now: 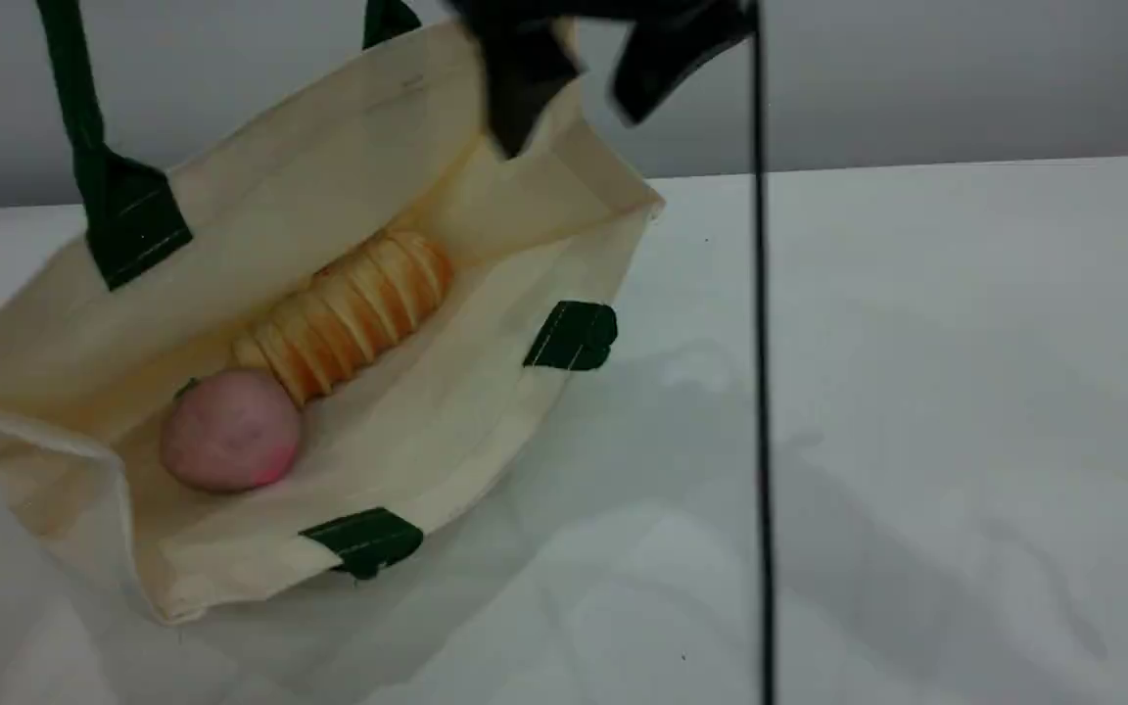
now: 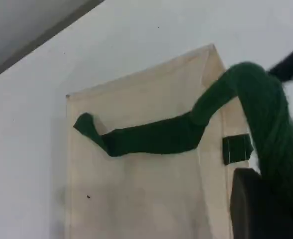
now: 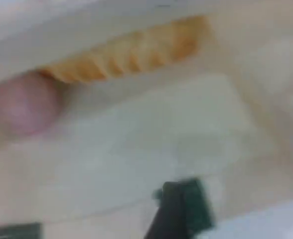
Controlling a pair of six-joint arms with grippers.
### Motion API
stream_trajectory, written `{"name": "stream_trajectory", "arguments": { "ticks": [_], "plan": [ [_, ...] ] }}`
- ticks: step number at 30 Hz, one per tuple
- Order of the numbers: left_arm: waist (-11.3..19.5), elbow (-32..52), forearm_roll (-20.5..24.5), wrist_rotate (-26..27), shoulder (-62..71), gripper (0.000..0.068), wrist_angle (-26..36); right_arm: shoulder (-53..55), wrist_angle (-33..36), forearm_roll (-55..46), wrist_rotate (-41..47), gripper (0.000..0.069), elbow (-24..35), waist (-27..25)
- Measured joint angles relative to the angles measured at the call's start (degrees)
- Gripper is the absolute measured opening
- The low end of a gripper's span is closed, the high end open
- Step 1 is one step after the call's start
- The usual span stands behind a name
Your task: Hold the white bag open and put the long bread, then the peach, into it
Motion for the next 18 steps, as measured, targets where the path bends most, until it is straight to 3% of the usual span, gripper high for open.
{"name": "stream_trajectory", "arguments": {
  "ticks": [10,18],
  "plan": [
    [0.0,0.0,-0.01,-0.06,0.0,0.0089,0.0,-0.35,11.28,-6.78,3.78,0.0586,-6.94,-10.85],
    [0.0,0.0,-0.18,0.23,0.0,0.0089,0.0,-0.35,11.28,-6.17,5.28,0.0586,-7.12,-18.72]
  ]
}}
